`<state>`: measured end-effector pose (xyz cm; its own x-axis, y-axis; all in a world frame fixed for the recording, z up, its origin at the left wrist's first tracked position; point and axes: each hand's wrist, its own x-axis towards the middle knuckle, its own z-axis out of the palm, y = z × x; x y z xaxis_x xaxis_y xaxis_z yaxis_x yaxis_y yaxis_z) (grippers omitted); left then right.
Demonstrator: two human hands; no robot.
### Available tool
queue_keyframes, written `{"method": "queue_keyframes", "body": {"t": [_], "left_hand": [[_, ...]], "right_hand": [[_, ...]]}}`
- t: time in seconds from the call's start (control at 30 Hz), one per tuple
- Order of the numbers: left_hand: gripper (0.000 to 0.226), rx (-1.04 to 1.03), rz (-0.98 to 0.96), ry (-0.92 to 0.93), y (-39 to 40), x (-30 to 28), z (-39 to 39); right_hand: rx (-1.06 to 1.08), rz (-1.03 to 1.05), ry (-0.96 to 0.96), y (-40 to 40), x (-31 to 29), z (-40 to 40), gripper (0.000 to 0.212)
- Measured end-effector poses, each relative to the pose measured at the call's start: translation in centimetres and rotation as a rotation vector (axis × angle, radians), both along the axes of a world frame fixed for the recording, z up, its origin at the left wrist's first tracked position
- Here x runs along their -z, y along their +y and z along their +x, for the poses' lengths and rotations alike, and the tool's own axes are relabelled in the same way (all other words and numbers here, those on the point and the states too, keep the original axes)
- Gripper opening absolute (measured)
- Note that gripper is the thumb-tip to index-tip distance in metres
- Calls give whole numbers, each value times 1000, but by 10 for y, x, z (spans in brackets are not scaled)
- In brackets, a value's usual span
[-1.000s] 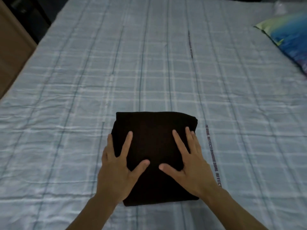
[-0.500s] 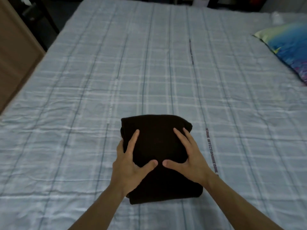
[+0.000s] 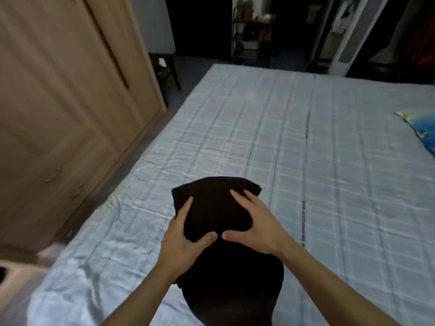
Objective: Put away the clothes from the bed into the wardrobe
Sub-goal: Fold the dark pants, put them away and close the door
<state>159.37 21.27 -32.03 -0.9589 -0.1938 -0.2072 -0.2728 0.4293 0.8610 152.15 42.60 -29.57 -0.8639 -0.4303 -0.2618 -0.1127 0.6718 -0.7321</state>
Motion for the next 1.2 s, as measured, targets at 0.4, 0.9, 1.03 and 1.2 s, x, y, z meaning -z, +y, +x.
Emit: {"method": "queue_keyframes", "body": {"t": [0.4,0.9,1.03,1.2], "left_hand": [[102,-401,-197,256,-144,-178,184],[102,-952,-227,230,-399,-199,506],[101,-1028,-200,215,-442,-190,554],[100,-1096,-174,167,-502,-169,571]], "right_hand": [[-378,-174,130,-183,-168,110,110],[-896,-174,153,-535,-206,365,112],[-980,-151,135,-596,-200,406,114],[-1043,-99,106,-675,-180,418,113]]}}
